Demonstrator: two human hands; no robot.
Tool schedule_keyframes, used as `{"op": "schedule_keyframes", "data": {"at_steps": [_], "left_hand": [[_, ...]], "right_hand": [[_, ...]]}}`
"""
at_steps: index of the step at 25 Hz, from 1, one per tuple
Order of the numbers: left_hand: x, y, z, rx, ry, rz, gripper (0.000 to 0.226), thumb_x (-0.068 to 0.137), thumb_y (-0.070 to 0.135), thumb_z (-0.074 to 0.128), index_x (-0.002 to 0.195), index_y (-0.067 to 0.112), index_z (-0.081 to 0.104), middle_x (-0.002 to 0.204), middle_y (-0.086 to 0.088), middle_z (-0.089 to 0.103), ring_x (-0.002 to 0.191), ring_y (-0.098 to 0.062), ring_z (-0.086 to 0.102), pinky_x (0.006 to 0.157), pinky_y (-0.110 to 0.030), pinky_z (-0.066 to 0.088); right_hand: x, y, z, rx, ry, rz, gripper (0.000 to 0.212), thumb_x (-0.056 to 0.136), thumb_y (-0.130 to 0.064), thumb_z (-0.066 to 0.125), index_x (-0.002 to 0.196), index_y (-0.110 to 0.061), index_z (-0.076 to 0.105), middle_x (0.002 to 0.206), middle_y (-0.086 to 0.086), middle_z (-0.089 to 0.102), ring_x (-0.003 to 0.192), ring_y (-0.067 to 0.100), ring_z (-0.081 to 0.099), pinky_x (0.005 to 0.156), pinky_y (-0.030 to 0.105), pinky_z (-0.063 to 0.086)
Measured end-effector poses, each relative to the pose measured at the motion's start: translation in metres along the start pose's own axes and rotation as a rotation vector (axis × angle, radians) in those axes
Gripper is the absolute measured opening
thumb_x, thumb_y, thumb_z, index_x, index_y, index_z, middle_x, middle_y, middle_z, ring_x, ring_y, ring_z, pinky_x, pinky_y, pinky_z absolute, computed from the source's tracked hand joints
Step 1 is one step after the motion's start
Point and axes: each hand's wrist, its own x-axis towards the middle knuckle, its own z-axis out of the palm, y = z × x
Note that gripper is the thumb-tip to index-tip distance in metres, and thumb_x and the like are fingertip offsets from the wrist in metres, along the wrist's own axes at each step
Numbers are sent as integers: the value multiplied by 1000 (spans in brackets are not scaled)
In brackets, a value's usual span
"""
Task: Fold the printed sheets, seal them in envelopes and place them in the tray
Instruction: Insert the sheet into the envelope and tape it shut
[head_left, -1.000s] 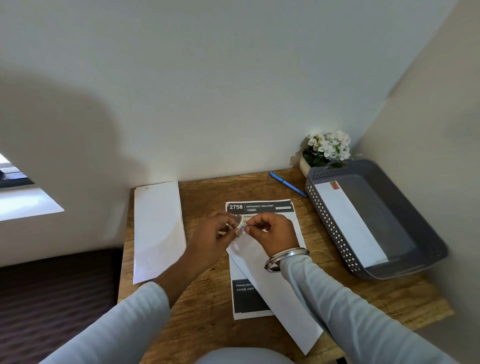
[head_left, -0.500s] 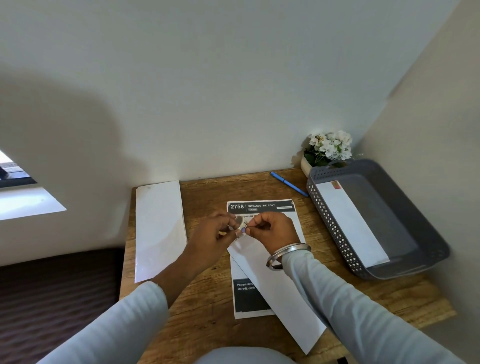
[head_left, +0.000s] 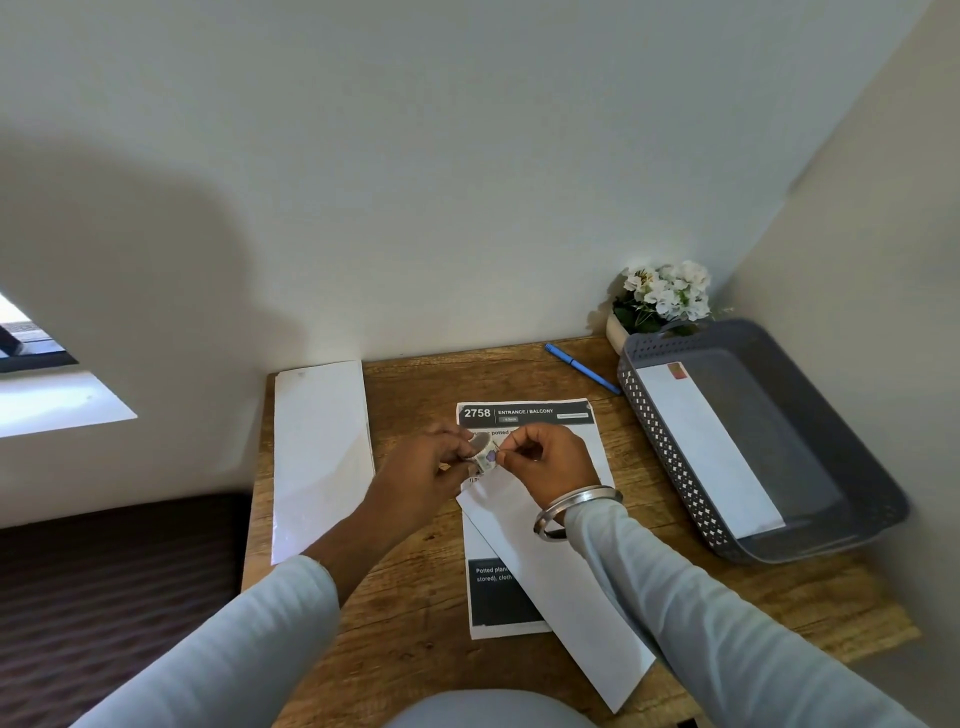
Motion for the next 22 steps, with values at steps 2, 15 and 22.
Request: {"op": "schedule_keyframes", "data": {"at_steps": [2,15,22], "left_hand": [[1,-2,2,87,7,13,19,88,16,75,107,19,76,118,16,63,95,3,61,77,-24,59],[59,-12,-4,512,108,-28,20,97,37,61,112,28,71,116,6,66,98,-22,64,73,-35,59],[114,-28,-15,809,28,20,19,86,33,73,105,31,70,97,1,64,92,-25,62,71,-38,58]], "right_hand": [[-2,0,2,-20,8,-45,11,77,-16,81,74,-20,72,74,-9,71,70,1,65,66,18,51],[-2,17,-6,310,-97,49,11,78,1,77,77,-7,70,74,2,72,76,15,71,78,31,58],[0,25,-15,423,-59,158,10,79,5,74,76,-3,69,67,3,70,61,11,64,60,16,49]]}}
